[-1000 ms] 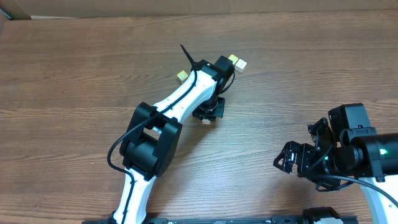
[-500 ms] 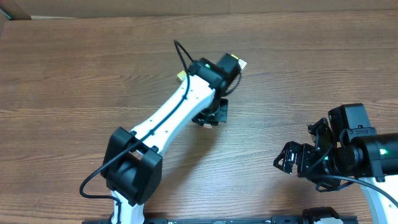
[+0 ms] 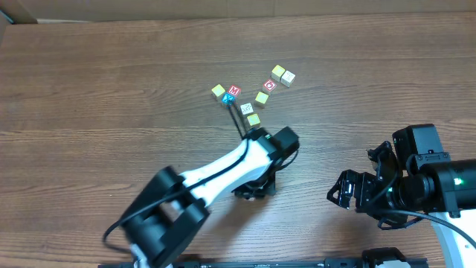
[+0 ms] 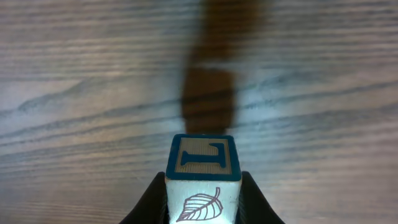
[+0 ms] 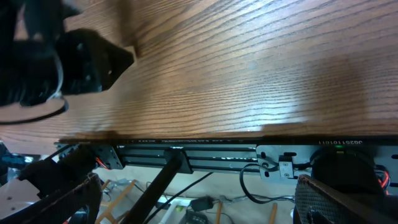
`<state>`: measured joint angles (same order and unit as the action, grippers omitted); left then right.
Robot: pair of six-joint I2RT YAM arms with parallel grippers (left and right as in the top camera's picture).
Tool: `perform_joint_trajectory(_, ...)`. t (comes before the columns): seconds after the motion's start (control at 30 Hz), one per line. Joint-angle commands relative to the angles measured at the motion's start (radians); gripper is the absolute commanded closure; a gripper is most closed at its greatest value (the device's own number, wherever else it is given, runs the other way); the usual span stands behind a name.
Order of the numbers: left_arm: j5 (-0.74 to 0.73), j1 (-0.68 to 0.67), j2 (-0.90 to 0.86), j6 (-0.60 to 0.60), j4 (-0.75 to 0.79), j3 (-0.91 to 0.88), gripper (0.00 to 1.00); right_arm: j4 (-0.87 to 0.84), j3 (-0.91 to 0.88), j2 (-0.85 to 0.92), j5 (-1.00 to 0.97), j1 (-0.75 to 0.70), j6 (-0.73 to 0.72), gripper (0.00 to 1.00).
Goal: Flip 3 blocks
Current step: 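Carry the leaf block forward and set it on the table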
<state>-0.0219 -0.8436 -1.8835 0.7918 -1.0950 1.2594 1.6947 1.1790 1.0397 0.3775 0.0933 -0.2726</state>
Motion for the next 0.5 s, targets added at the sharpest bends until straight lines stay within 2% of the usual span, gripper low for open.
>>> perform_joint_trajectory(0.0, -0.007, 0.002, 0.163, 0.075, 0.049, -0.095, 0.94, -0.001, 0.02, -0.008, 0.005, 0.005, 0.015, 0.0)
perform_joint_trajectory(0.13, -0.008, 0.002, 0.23, 0.081, 0.102, -0.188, 0.89, -0.002, 0.02, -0.008, 0.005, 0.005, 0.015, 0.0)
perform_joint_trajectory(0.3, -0.031, 0.002, 0.228, 0.08, 0.148, -0.259, 0.88, -0.002, 0.02, -0.008, 0.005, 0.005, 0.015, 0.0)
perform_joint_trajectory(0.47, -0.044, 0.01, 0.228, 0.079, 0.185, -0.291, 0.81, -0.001, 0.02, -0.008, 0.005, 0.005, 0.014, 0.0)
